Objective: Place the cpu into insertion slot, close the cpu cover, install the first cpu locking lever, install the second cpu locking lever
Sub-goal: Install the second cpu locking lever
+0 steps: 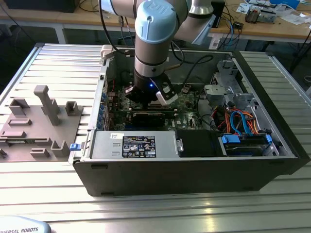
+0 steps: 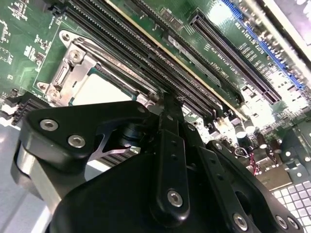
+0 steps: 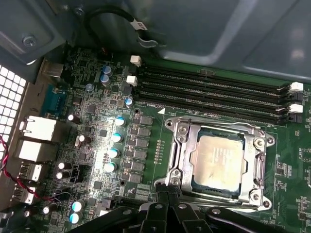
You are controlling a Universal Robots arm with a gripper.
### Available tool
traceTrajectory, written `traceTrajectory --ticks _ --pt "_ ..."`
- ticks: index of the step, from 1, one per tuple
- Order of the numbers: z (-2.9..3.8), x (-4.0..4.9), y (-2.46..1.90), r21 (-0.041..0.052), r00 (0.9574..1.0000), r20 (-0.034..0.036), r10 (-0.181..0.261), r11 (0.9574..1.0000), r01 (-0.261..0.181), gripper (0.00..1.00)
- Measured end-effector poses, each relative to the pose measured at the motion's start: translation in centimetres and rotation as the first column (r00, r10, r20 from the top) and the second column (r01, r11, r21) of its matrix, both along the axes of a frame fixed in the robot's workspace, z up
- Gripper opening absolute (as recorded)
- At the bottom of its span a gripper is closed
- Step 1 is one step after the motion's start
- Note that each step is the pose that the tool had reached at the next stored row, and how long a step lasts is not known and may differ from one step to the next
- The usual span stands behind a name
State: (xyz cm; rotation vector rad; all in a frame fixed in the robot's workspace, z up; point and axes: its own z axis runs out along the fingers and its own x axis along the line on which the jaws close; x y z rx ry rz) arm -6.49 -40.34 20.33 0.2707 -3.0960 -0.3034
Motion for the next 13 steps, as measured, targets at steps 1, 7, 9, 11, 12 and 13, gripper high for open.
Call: traceTrajectory --ticks 1,7,9,11,12,13 --pt "-0.02 -0.01 0.06 0.0001 1.0 0.0 0.001 1.0 -0.001 0.11" --pt "-0.21 -0.02 0.38 0.0024 1.0 0.0006 0.008 1.0 -0.008 0.11" --pt "-0.22 -0.03 0.39 0.0034 0.9999 0.0002 0.012 0.9999 -0.012 0.11" --pt "-0.25 -0.04 0.4 0.0039 0.9999 0.0003 0.014 0.9999 -0.014 0.11" --pt "-0.27 -0.31 0.41 0.0049 0.9999 0.0007 0.014 0.9999 -0.014 0.11" --pt "-0.27 -0.62 0.4 0.005 0.9999 0.0006 0.014 0.9999 -0.014 0.11"
